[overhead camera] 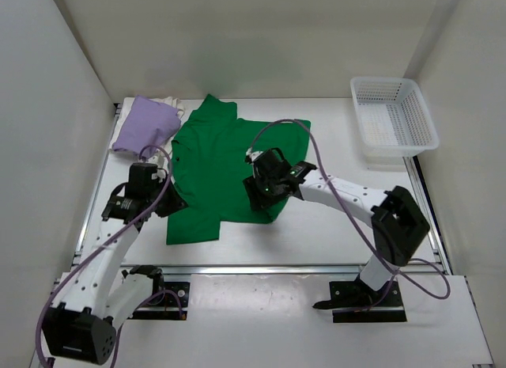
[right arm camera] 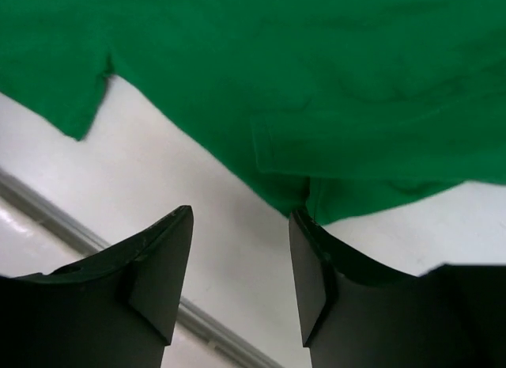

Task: Fold and stack the t-shirts
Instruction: Flatten out the tshirt

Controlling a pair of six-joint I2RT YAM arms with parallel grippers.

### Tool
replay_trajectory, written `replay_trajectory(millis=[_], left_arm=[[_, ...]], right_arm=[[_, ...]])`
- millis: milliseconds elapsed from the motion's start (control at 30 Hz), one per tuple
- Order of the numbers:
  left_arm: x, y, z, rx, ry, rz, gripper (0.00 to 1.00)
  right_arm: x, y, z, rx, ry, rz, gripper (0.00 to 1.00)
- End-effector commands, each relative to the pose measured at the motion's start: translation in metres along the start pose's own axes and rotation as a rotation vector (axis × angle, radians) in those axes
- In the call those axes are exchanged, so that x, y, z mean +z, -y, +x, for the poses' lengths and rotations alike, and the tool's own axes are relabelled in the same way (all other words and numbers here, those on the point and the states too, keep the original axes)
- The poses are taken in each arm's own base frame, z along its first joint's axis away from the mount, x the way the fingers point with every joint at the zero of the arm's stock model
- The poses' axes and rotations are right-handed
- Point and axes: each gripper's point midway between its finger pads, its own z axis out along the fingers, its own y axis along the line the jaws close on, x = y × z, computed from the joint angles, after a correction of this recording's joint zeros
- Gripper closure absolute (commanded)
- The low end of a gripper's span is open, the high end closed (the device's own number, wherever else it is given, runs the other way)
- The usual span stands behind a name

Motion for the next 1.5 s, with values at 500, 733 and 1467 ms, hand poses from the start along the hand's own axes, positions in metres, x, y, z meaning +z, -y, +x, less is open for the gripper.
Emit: replay_trajectory(millis=[500,733,1467], left_arm=[[-0.010,-0.003,0.013,0.134,0.014,0.050,0.85],[-0.007,-0.067,0.046,-0.054,-0.027,-0.226,0.54],[0.015,-0.116,0.082,-0.468,-0.097,-0.478,0.55]], right_arm=[[0.053,0.012,-0.004,-0.260,-0.077,0.304,0.45],[0.064,0.015,-0.011,-0.271,-0.082,0.387,0.49],[0.018,0.020,-0.016,-0.244,-0.079,0.450,0.47]])
